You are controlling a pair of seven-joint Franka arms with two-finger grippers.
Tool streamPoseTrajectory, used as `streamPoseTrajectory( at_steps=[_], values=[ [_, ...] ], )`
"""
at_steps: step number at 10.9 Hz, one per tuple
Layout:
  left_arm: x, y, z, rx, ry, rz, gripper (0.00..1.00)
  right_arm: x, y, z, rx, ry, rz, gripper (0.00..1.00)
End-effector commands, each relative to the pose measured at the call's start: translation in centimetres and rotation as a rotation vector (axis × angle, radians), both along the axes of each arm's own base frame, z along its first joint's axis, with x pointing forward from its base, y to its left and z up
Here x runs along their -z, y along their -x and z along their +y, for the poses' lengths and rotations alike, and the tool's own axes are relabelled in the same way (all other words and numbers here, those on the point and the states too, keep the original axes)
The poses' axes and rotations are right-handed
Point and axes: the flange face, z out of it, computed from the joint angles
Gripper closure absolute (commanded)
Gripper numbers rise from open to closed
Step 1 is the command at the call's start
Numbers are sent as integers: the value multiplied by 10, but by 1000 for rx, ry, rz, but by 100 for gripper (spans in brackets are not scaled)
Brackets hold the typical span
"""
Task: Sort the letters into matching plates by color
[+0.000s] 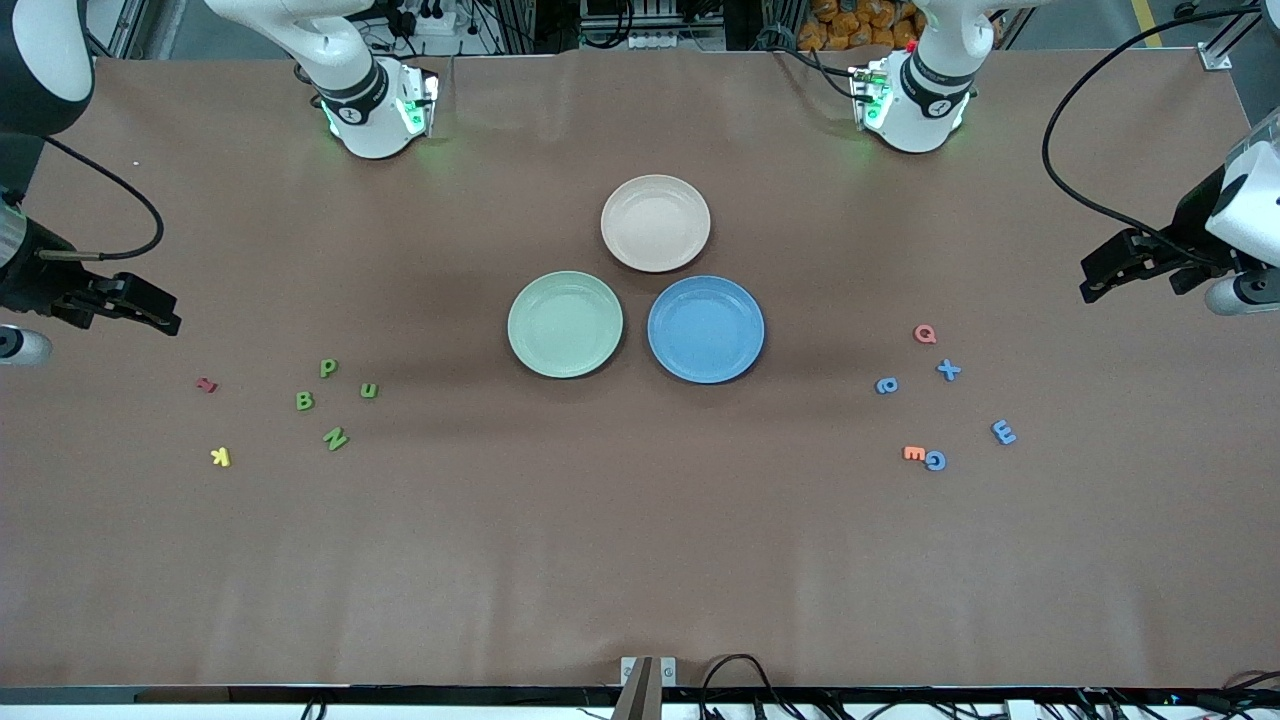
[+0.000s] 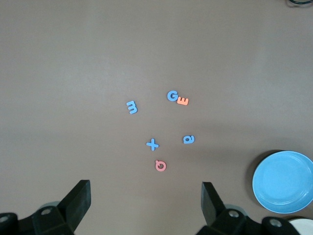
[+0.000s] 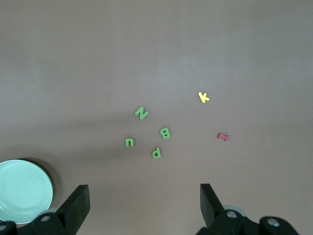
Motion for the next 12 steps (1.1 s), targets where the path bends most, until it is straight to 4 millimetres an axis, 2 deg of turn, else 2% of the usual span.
streamPoseTrajectory(
  at_steps=[1,3,5,6,7,8,9,11,12],
  values=[
    [21,-13,22,-35,-3,22,0,-1,1,0,16,1,8,0],
    [40,-23,32,-145,6,-17,0,0,0,0,14,2,3,0],
    [69,-38,28,-177,12,12,0,10,-7,1,7,4,6,0],
    [83,-48,24,-211,7,4,0,27,-18,5,-3,6,6,0],
    [94,-59,20,-226,-32,-8,0,55,-25,7,-15,7,-4,0],
    [120,-70,10,-246,-32,26,0,86,-27,10,-25,4,-34,0],
    [136,-80,9,-290,-29,38,0,113,-26,13,-34,3,-59,0],
    [177,-98,-8,-299,-60,62,0,156,-19,19,-133,4,-80,0],
    [185,-102,-7,-317,-58,61,0,175,-12,18,-171,5,-74,0]
  ],
)
